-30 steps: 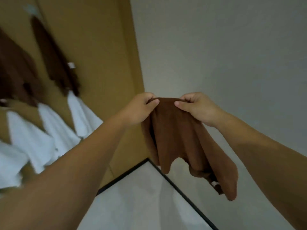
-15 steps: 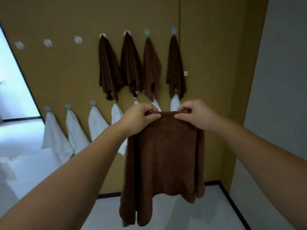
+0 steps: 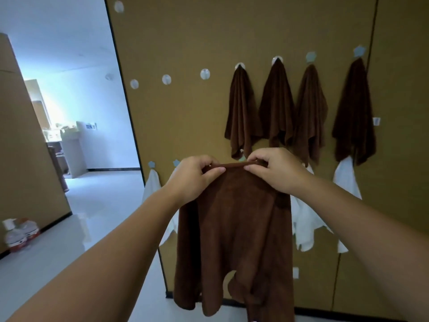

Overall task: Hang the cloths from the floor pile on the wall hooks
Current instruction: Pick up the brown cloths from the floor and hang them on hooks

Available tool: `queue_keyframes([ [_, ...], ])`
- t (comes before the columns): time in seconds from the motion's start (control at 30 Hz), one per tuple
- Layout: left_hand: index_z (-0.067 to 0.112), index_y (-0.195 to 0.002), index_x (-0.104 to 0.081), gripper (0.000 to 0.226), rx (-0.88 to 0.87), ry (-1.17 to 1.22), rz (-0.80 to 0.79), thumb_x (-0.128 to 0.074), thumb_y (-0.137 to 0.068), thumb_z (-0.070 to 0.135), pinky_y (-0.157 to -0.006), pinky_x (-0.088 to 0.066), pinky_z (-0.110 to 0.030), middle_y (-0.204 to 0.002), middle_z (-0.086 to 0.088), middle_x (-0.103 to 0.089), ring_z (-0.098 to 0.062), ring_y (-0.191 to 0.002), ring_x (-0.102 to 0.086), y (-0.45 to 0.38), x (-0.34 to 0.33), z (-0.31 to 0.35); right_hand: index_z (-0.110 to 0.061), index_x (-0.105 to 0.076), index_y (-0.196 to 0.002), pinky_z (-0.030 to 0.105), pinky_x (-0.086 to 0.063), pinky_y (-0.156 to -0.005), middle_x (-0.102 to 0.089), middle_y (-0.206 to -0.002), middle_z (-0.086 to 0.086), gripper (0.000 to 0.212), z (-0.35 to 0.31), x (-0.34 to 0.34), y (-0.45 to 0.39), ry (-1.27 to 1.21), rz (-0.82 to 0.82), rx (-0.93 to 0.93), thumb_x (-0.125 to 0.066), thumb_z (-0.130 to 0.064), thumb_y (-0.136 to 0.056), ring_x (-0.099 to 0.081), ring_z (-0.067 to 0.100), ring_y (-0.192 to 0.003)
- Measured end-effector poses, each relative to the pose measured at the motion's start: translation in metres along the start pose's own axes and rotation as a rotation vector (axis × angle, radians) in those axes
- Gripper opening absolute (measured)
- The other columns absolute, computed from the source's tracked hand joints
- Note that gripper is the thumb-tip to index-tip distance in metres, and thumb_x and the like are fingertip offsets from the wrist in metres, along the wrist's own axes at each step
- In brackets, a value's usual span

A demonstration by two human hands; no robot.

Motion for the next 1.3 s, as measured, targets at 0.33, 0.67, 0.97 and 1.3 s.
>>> queue_keyframes([
  [0.33,0.032,-0.087,-0.067,0.013,-0.009,-0.084,0.14,-0.058,-0.089,0.041,-0.075,-0.055,-0.036,-0.081,0.01,-0.068,-0.007,-0.078,-0.063,-0.093,0.033,-0.094,-0.021,-0.07,-0.086,0.023,-0.048,-0.068,-0.065,-0.074,-0.01,0.003,0.034,-0.075,-0.127,-0.225,0.001,0.045,-0.068,-0.022,-0.085,-0.06,0.003,-0.073],
  [0.67,0.03,-0.089,-0.068,0.014,-0.042,-0.085,0.253,-0.056,-0.092,0.036,-0.075,-0.053,-0.032,-0.081,0.011,-0.068,-0.004,-0.078,-0.063,-0.231,0.045,-0.153,-0.028,-0.069,-0.089,0.033,-0.052,-0.079,-0.067,-0.081,-0.01,0.006,0.079,-0.099,-0.28,-0.233,0.036,0.192,-0.064,-0.026,-0.088,-0.063,0.009,-0.08],
  [0.97,0.034,-0.093,-0.066,0.017,-0.088,-0.069,0.32,-0.052,-0.092,0.042,-0.079,-0.053,-0.034,-0.082,0.016,-0.067,-0.003,-0.081,-0.062,-0.354,0.06,-0.21,-0.022,-0.066,-0.086,0.033,-0.049,-0.071,-0.057,-0.071,-0.001,0.003,0.114,-0.114,-0.394,-0.158,0.201,0.162,-0.066,-0.025,-0.086,-0.054,0.013,-0.068],
  [1.3,0.04,-0.089,-0.063,0.01,-0.301,0.047,0.268,-0.053,-0.091,0.04,-0.076,-0.048,-0.025,-0.081,0.018,-0.064,-0.001,-0.079,-0.059,-0.496,0.079,-0.271,-0.017,-0.065,-0.08,0.013,-0.037,-0.054,-0.053,-0.063,-0.008,0.011,0.143,-0.129,-0.509,-0.06,0.38,0.065,-0.068,-0.026,-0.084,-0.044,0.0,-0.052],
])
Point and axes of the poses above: each hand's wrist, its own y-axis away from the middle knuckle, its own x-axis out of the back of the hand, z = x × y, the point moved 9 cm from there along -y, towards the middle knuckle
